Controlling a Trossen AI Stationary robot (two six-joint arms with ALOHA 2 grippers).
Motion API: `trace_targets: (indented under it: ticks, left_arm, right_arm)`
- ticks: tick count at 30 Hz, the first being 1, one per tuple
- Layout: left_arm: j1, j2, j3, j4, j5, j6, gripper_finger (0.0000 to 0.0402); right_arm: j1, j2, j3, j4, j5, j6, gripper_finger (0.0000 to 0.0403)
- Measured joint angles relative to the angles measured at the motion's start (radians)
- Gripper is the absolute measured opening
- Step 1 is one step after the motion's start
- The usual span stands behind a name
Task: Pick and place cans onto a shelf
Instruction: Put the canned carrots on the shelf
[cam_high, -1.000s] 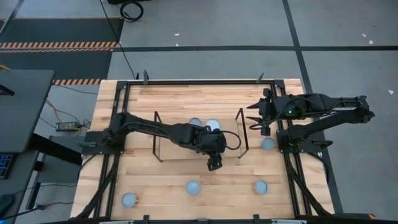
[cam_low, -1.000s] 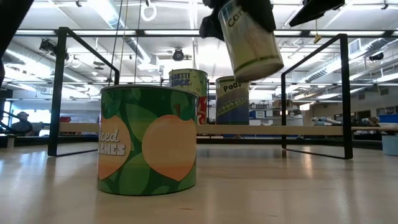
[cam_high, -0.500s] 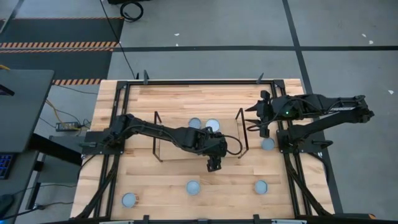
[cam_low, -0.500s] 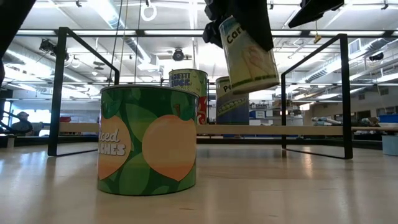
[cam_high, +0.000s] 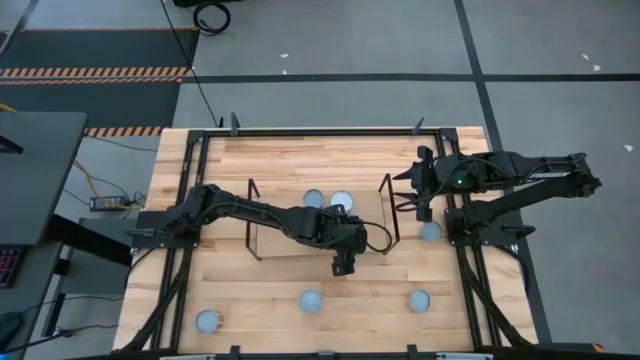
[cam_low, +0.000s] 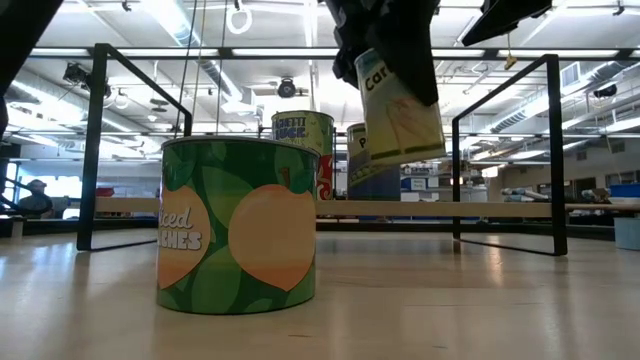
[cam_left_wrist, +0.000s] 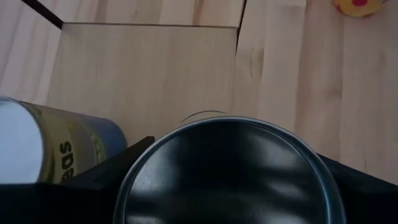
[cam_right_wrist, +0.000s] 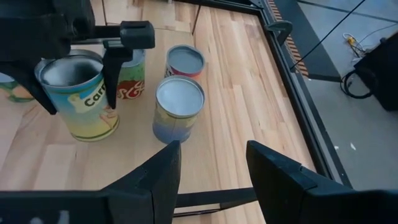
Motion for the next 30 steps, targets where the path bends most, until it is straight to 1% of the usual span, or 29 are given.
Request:
trace_targets:
  ticks: [19, 25, 30]
  left_arm:
    - [0.025, 0.023, 0.001, -0.02, 0.02, -0.003, 0.0316]
    - [0.031, 0.025, 0.0, -0.027, 0.025, -0.08, 0.0316]
    - [0.034, 0.029, 0.0, -0.035, 0.025, -0.106, 0.0316]
  right_arm:
    - [0.0, 0.0, 0.0, 0.002, 0.0, 0.002, 0.019]
    - [0.0, 0.0, 0.0, 0.002, 0.0, 0.001, 0.019]
    - [0.0, 0.0, 0.0, 0.003, 0.0, 0.0, 0.019]
